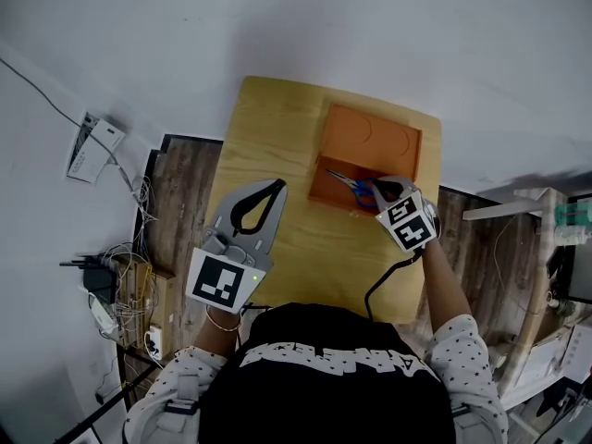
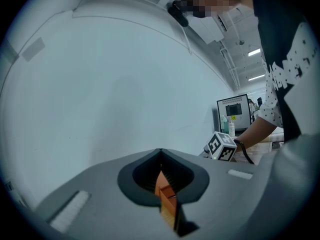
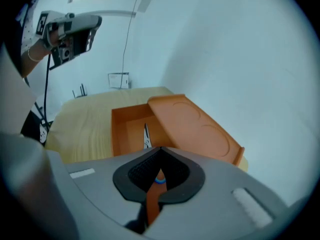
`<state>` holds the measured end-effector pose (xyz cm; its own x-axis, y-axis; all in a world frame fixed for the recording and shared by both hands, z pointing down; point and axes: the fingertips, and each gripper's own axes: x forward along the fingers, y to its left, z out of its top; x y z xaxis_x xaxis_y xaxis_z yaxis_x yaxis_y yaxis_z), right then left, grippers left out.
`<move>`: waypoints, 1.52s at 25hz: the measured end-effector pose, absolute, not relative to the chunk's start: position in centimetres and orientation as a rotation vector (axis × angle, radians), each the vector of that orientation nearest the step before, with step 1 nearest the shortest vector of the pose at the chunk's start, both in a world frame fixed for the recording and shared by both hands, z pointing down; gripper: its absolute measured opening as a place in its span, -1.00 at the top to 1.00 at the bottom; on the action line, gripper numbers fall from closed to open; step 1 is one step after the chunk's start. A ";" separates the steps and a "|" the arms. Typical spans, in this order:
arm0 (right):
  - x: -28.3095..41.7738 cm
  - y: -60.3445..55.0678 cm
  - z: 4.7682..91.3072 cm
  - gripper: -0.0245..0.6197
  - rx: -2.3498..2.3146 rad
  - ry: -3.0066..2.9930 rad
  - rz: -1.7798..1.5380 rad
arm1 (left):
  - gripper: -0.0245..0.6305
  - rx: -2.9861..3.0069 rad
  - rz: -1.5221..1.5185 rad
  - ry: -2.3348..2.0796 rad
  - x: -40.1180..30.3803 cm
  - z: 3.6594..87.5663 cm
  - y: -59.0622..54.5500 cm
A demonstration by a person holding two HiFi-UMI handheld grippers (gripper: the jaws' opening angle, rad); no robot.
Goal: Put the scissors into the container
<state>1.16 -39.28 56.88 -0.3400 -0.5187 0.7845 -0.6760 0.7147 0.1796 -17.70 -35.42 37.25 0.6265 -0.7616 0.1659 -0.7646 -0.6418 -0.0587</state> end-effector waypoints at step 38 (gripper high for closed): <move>3.6 -32.2 40.3 0.89 1.515 -2.381 0.212 | 0.92 2.961 0.213 -1.168 -12.6 34.4 -31.3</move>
<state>3.56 -32.20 40.28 -0.3924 -0.8561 0.3362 -0.9020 0.4297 0.0414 -12.57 -31.26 34.44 0.7231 -0.6826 0.1061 -0.6761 -0.7308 -0.0937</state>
